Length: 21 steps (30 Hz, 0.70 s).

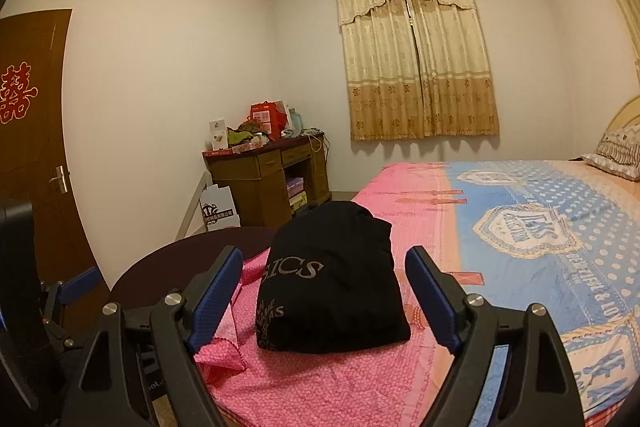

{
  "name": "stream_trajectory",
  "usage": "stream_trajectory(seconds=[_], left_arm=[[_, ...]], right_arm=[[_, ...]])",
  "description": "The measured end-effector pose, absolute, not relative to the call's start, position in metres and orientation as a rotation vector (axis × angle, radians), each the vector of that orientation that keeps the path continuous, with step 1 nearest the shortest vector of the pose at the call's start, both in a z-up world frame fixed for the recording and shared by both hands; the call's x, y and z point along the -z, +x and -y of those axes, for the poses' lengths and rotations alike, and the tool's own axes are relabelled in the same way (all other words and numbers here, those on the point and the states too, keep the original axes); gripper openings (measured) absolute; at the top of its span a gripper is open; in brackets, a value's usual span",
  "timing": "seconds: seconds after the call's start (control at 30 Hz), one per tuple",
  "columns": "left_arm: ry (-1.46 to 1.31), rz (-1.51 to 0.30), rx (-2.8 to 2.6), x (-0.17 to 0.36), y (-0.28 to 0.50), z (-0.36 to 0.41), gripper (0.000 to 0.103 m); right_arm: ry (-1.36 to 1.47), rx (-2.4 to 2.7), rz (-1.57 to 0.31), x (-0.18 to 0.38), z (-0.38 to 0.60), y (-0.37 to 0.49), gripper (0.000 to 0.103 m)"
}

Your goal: Fold large clothes

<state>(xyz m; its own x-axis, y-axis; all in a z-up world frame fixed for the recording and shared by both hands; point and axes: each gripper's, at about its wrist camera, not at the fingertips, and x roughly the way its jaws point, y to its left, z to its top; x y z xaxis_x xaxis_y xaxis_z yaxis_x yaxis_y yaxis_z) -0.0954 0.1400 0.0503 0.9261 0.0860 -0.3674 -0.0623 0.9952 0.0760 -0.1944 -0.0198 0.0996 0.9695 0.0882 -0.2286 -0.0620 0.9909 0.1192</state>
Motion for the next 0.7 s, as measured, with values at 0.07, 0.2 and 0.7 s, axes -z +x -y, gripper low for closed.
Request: stream_trajectory(seconds=[0.07,0.2,0.7], left_arm=[[0.064,-0.382,-0.077,-0.0498,-0.0957,-0.1389,0.103],[0.065,-0.384,-0.075,-0.0496,-0.0960,-0.1380,0.103],[0.058,-0.396,-0.071,-0.0471,-0.0935,-0.1399,0.103]], right_arm=[[0.117,-0.077,-0.240,-0.0980,0.0203,-0.1944,0.085],[0.128,-0.078,-0.251,-0.0973,0.0210,-0.1922,0.085],[0.151,-0.077,-0.268,-0.0963,0.0242,-0.1875,0.085]])
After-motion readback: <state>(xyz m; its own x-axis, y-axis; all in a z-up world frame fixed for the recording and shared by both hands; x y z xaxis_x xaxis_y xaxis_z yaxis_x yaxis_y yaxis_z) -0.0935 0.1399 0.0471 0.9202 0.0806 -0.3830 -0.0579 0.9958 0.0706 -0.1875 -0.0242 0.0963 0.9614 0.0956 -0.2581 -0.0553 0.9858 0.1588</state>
